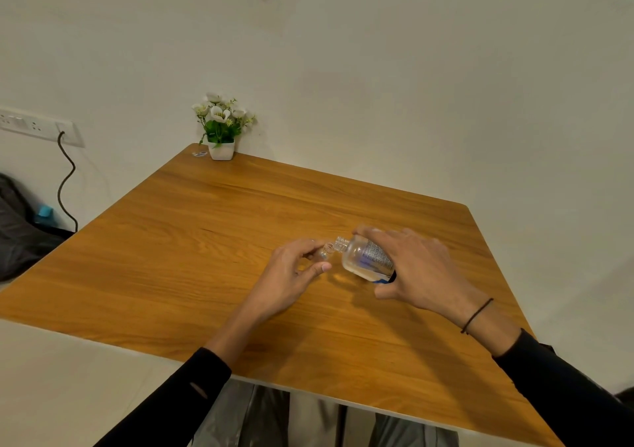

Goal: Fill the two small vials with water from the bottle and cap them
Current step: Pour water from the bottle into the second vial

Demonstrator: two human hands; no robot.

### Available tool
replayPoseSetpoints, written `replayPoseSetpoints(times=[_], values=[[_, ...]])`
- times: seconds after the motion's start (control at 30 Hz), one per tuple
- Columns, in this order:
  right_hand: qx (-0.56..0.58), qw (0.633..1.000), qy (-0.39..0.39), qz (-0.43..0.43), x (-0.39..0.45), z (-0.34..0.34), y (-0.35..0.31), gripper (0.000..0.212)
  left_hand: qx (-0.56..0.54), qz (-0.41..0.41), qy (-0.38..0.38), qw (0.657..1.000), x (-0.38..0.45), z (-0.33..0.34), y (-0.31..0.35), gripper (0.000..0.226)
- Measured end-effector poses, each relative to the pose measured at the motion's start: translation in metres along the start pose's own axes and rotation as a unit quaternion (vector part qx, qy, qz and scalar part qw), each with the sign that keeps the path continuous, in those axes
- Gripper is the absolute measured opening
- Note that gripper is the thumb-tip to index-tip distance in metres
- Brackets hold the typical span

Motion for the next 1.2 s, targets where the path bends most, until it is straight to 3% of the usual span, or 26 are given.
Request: replayPoseSetpoints(times=[1.2], values=[[-0.025,1.0,-0.012,0.002,0.0013,-0.0098,-0.0043,0.103,0.004,-0.02,-0.007,1.0,-0.001,-0.0018,-0.0006,0.046]])
Point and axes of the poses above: each hand's wrist, its own x-axis towards the middle knuckle, its own z-axis out of the palm, y = z × x, the point moved 4 cm from there along x, towards the middle knuckle, and after that the axes turned 12 degrees about -y, right-handed, at the moved point
